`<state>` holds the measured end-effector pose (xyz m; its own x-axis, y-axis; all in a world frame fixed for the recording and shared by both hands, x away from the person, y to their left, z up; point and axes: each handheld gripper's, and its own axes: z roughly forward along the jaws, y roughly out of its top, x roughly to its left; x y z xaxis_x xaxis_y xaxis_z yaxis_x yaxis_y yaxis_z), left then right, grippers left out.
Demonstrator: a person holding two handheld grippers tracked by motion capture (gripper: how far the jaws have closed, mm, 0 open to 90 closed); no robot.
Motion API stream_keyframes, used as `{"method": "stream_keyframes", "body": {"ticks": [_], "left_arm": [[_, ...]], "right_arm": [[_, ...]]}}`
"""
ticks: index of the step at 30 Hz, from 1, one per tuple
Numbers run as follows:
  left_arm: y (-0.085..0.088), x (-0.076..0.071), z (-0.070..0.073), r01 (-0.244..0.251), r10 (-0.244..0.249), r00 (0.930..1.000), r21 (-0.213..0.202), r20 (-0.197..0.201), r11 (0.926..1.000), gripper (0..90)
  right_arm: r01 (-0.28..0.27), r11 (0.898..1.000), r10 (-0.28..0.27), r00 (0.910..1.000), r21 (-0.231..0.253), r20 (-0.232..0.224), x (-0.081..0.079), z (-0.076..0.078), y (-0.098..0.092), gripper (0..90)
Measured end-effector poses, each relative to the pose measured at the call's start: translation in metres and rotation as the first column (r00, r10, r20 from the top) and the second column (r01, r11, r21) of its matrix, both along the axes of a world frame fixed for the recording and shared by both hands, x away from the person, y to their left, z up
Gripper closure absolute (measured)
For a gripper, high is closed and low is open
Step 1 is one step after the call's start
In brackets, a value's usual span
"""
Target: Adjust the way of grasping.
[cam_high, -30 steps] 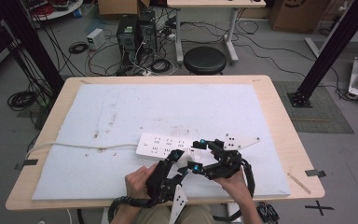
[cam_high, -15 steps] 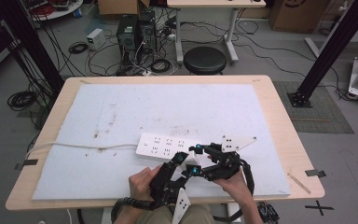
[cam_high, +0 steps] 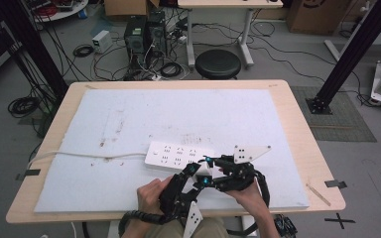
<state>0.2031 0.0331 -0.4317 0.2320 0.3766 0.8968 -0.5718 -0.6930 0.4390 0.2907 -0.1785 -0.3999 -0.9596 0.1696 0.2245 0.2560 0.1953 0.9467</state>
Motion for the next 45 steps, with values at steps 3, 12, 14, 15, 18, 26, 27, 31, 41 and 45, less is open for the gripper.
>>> {"method": "stream_keyframes", "body": {"ticks": [3, 12, 14, 15, 18, 26, 27, 31, 41, 45], "left_arm": [[0.000, 0.000, 0.000, 0.002, -0.002, 1.0000, 0.000, 0.002, 1.0000, 42.4], [0.000, 0.000, 0.000, 0.004, -0.004, 1.0000, 0.007, 0.004, 1.0000, 42.4], [0.001, 0.000, 0.000, 0.007, -0.007, 1.0000, 0.005, -0.002, 1.0000, 42.4], [0.001, 0.000, 0.000, 0.007, -0.007, 1.0000, 0.005, -0.002, 1.0000, 42.4], [0.001, 0.000, -0.001, 0.003, -0.003, 1.0000, 0.009, -0.001, 1.0000, 42.3], [0.000, 0.002, 0.001, 0.006, -0.006, 0.9993, 0.003, -0.036, 1.0000, 42.0], [0.000, 0.004, 0.001, 0.016, -0.016, 0.9985, -0.001, -0.052, 0.9999, 41.6], [0.000, 0.009, 0.006, 0.032, -0.035, 0.9924, -0.025, -0.118, 0.9992, 33.9], [0.001, 0.012, 0.017, 0.044, -0.060, 0.9753, -0.080, -0.213, 0.9958, 24.8], [0.003, 0.012, 0.017, 0.039, -0.058, 0.9696, -0.086, -0.238, 0.9956, 24.9]], "right_arm": [[0.004, 1.000, -0.004, 1.0000, -0.002, 0.006, 0.000, 0.000, 0.000, 53.3], [-0.010, 1.000, 0.010, 0.9999, -0.003, 0.008, 0.000, 0.000, -0.002, 60.2], [-0.005, 1.000, 0.005, 1.0000, -0.006, 0.007, -0.001, 0.000, -0.002, 62.7], [-0.005, 1.000, 0.005, 1.0000, -0.006, 0.007, -0.001, 0.000, -0.002, 62.7], [-0.005, 1.000, 0.005, 0.9998, -0.010, 0.020, -0.001, 0.000, -0.001, 62.9], [0.024, 1.000, -0.024, 0.9996, -0.018, 0.017, -0.002, 0.000, -0.001, 63.1], [0.024, 0.999, -0.024, 0.9996, -0.023, 0.017, -0.002, 0.000, -0.001, 63.1], [0.041, 0.999, -0.041, 0.9991, -0.026, 0.012, -0.002, -0.002, -0.002, 63.1], [0.065, 0.997, -0.065, 0.9979, -0.037, 0.006, 0.000, -0.001, -0.004, 63.1], [0.078, 0.997, -0.078, 0.9969, -0.025, 0.013, 0.001, 0.000, -0.006, 63.1]]}}
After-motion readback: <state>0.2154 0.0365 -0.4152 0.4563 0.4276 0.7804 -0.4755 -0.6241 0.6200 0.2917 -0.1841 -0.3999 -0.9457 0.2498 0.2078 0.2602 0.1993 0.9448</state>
